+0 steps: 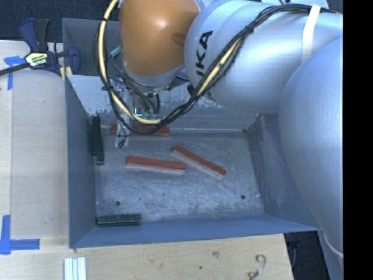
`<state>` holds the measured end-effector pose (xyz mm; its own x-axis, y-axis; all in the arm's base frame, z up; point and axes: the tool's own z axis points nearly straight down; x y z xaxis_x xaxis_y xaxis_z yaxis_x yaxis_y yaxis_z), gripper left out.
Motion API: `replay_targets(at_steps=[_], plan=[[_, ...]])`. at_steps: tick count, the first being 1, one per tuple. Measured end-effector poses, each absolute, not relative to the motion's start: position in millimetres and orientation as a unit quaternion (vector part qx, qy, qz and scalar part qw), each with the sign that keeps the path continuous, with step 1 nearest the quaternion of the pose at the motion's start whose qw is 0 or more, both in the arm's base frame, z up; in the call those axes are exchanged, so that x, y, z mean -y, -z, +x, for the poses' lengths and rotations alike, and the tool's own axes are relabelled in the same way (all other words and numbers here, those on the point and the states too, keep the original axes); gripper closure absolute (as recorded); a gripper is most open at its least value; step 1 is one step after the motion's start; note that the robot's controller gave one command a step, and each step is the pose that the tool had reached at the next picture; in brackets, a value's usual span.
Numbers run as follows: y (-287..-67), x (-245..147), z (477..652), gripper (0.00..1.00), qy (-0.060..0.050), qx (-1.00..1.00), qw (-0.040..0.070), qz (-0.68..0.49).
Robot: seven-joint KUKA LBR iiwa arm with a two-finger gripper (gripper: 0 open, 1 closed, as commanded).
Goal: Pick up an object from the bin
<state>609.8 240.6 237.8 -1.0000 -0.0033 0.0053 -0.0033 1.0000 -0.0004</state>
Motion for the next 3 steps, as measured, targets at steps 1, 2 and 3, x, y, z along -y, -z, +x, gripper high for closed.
replay_targets(at_steps=[1, 2, 3], plan=[[-71, -157, 598.5, 0.00, 0.001, 0.990, -0.003, -0.138], [-100, -135, 588.0, 0.00, 0.000, 0.970, 0.000, -0.242], [-100, -131, 564.0, 0.00, -0.001, 0.950, 0.001, -0.312]])
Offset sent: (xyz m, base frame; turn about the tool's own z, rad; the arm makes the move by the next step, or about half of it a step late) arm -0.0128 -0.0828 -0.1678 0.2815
